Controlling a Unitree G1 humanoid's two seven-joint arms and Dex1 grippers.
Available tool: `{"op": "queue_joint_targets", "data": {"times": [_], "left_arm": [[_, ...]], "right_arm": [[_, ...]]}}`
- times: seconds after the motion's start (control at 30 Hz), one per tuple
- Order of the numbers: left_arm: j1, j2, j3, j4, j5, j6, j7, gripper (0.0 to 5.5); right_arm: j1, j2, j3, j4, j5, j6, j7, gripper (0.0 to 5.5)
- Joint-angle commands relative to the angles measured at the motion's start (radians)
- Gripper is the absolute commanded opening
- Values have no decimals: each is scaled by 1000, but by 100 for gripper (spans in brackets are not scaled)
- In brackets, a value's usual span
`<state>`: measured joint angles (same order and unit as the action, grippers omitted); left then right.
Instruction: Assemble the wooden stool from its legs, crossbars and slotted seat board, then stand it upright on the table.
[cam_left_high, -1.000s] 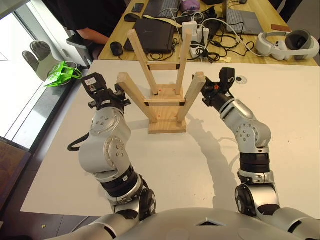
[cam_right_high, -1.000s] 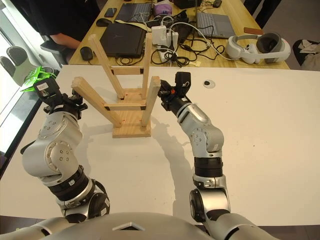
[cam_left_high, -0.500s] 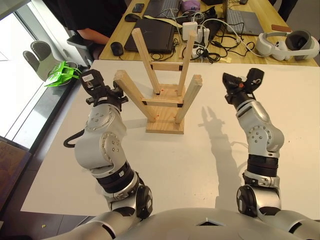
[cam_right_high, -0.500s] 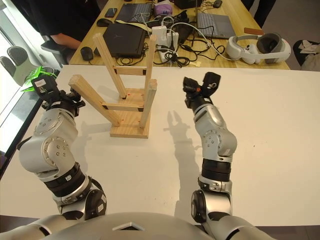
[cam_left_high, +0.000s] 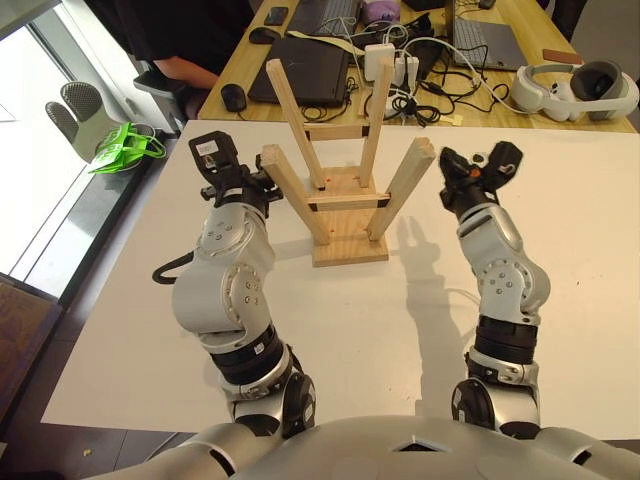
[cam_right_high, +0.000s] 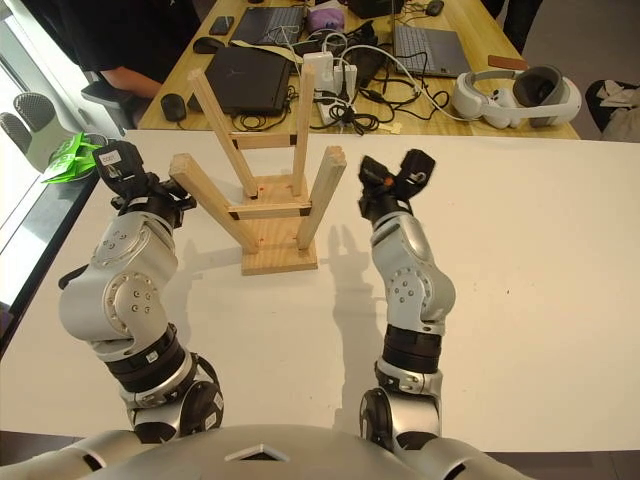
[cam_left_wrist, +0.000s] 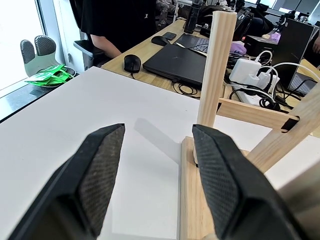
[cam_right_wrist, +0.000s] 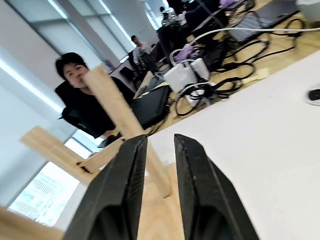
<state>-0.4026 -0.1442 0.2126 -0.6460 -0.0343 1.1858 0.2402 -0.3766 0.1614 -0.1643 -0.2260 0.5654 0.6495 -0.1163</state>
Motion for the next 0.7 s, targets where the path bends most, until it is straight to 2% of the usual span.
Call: {"op": "queue_joint_targets", "data": {"times": [0.03,0.17,0.33,0.5,0.63,0.7], "left_arm": [[-16,-81,-28,10,-10,-2,23,249],[-23,-89,-66,16,-18,4,21,249],[4,-33,-43,-4,-19,17,-3,249],[-105,88,72,50,-47,-55,-64,249],[-156,110,99,83,-60,-105,-69,249],[-157,110,102,85,-60,-116,-64,249]], "right_arm": [[24,124,147,-32,70,75,32,103],[25,103,157,-12,66,75,29,103],[-11,-59,35,-8,7,15,28,103],[-293,-247,-28,4,52,-7,189,103],[-574,-378,-25,105,97,31,360,103],[-633,-415,-18,154,99,48,409,103]]}}
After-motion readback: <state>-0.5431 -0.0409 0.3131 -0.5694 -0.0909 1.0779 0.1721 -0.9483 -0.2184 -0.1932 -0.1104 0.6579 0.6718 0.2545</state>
